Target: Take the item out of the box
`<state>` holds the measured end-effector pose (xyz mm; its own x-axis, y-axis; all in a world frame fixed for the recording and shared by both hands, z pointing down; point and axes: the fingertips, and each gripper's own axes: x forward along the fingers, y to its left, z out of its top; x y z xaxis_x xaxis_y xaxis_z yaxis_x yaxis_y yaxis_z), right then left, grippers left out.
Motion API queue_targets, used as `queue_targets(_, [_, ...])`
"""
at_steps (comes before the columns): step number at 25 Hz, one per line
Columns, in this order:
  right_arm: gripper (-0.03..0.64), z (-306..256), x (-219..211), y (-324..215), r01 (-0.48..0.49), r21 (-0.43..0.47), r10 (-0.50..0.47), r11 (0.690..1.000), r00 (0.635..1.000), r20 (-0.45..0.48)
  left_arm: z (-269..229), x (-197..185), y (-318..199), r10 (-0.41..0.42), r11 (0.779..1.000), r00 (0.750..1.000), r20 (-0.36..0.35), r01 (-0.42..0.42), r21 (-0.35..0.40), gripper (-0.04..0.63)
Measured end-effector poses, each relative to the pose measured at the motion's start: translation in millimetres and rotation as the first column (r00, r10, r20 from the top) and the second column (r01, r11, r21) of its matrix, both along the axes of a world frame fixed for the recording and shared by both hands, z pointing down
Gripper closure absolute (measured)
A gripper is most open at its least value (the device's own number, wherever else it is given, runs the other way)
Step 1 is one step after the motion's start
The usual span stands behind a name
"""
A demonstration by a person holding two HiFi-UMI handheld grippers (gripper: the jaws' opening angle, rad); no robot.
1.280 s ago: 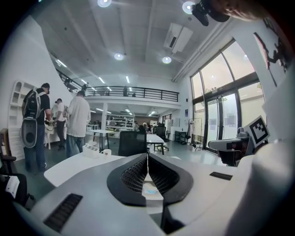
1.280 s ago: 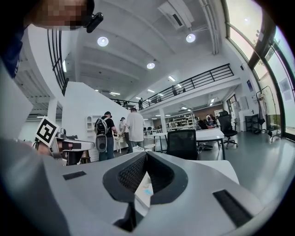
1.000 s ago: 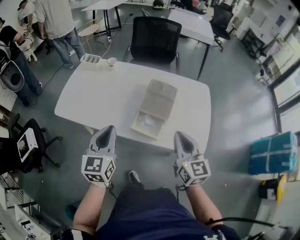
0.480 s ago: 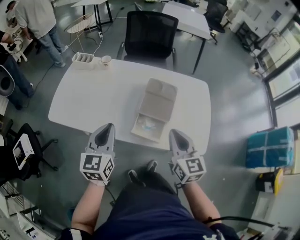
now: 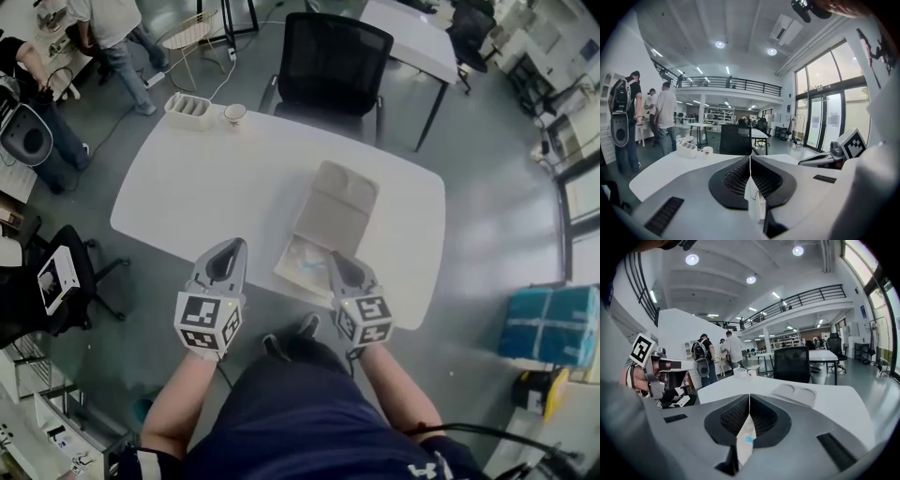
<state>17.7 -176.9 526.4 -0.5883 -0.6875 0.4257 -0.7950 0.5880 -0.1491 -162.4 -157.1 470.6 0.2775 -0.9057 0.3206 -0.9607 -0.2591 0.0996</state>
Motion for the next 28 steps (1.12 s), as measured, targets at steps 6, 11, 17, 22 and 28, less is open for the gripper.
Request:
queue_targets(6, [0.598, 50.3, -10.3, -7.9, 0.075, -0.116, -0.081, 0.99, 0.995, -0.052, 20.9, 18.8, -15.5, 0.004, 0.998, 1.0, 0.006, -0.004, -0.063, 0.562])
queue_targets(11, [0.597, 89.4, -27.4, -4.0, 0.158, -0.209, -0.182, 0.965, 0.978, -0.103, 33.6, 19.9, -17.3, -0.021, 0.994, 1.0, 0.002, 0.021, -0.106, 0.561])
queue_targets(17, [0.532, 122.9, -44.8, -8.8, 0.148, -0.3, -0.201, 0.942, 0.967, -0.155, 59.8, 18.3, -27.2, 0.052, 0.982, 0.998, -0.017, -0.055, -0.181, 0.538])
queue_targets(22, [0.521, 149.0, -43.4, -19.0, 0.044, -0.35, -0.133, 0.936, 0.963, -0.236, 67.9, 12.1, -35.8, 0.131, 0.97, 0.991, -0.023, -0.133, -0.202, 0.529])
queue_targets(28, [0.498, 180.2, -49.4, -25.1, -0.04, -0.415, -0.092, 0.909, 0.952, -0.293, 81.6, -20.0, -40.2, 0.136, 0.962, 0.99, -0.045, -0.143, -0.235, 0.531])
